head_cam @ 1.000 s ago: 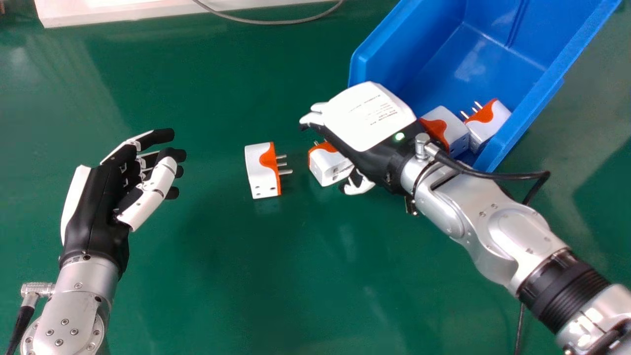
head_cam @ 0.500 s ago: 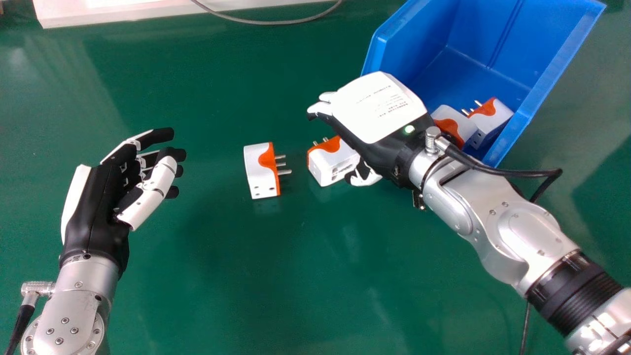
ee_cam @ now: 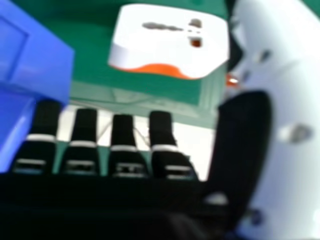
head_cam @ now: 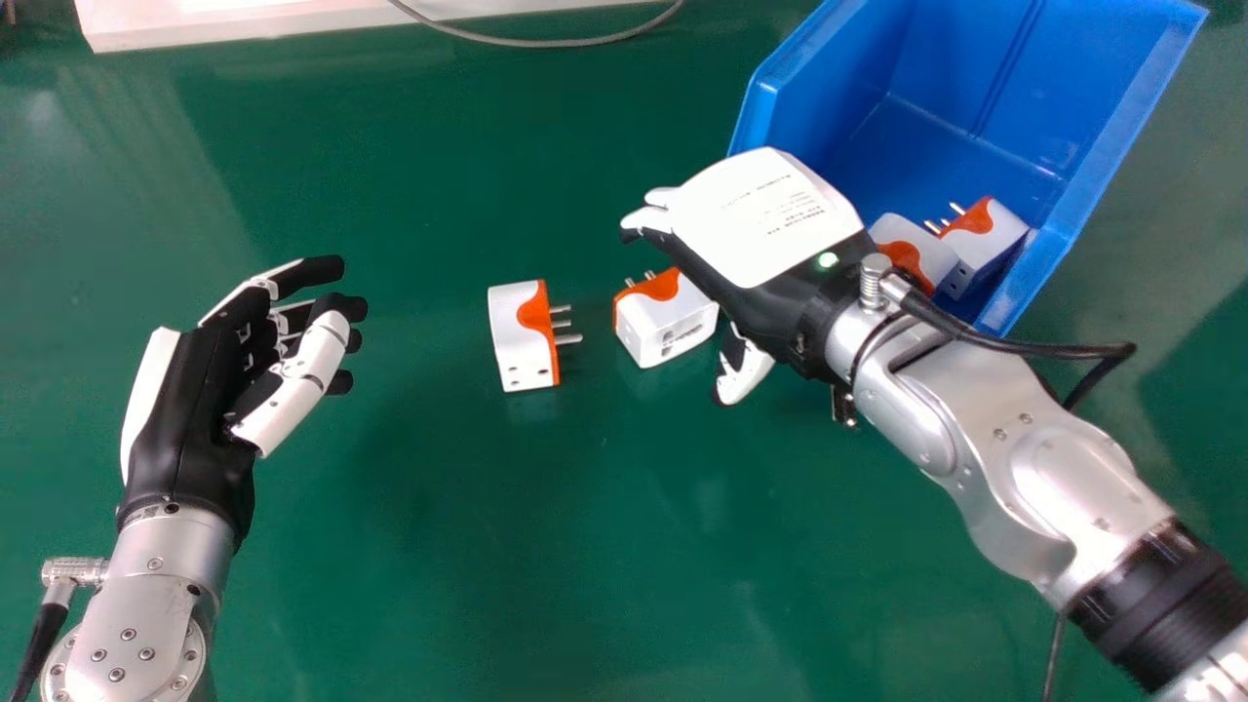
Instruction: Pick all objects and put in blue box
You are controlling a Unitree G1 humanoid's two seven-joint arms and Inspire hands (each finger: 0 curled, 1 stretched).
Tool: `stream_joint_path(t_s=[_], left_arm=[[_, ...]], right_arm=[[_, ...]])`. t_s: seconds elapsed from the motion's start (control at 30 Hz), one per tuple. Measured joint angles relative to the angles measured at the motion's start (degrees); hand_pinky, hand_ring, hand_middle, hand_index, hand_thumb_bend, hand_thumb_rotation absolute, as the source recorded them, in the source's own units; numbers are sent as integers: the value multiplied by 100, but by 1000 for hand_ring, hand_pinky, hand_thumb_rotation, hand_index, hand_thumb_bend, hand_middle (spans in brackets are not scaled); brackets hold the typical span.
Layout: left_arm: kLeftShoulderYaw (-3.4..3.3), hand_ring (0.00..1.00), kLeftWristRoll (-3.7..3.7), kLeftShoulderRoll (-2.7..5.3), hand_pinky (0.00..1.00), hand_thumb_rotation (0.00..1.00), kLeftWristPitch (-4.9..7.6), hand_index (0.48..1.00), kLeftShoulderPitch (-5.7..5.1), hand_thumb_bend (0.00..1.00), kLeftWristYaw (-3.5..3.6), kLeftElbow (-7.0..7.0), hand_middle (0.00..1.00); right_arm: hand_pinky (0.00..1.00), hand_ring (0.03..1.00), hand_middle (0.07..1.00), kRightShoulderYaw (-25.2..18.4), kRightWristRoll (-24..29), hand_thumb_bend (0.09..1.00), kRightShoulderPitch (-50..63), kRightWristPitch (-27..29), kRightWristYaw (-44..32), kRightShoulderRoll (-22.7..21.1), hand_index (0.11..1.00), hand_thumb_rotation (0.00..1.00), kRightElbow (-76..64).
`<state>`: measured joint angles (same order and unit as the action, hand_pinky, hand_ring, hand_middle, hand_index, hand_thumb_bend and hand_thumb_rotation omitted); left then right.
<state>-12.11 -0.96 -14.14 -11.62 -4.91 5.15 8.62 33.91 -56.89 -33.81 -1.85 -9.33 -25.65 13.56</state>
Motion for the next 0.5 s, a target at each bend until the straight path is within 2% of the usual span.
stream_joint_path(t_s=[0.1,0.2,0.23,0.27,0.3,0.5], left_arm=[[-2,717,4,-16,633,445,7,778,-6,205,6,1,723],[-4,718,33,-26,634,448,17,779,-12,203,9,1,724],[-6,718,41,-30,634,449,18,779,-16,202,9,0,724],[-6,718,43,-32,634,450,22,780,-20,201,10,0,725],[-7,719,44,-33,634,451,27,780,-26,201,12,0,725],[-7,719,41,-32,635,456,51,782,-38,196,52,1,726]], right_arm=[[748,848,872,-112,-19,525,136,26,-57,-240,806,22,-306],[745,843,867,-339,-139,519,242,-29,-106,-482,804,11,-651],[745,841,866,-438,-212,566,264,-110,-138,-558,803,20,-787],[745,839,864,-528,-238,650,272,-201,-193,-613,802,41,-914],[746,838,863,-603,-273,686,292,-302,-274,-636,802,50,-1066],[804,836,866,-893,-695,801,548,-849,-693,-608,814,92,-2019]])
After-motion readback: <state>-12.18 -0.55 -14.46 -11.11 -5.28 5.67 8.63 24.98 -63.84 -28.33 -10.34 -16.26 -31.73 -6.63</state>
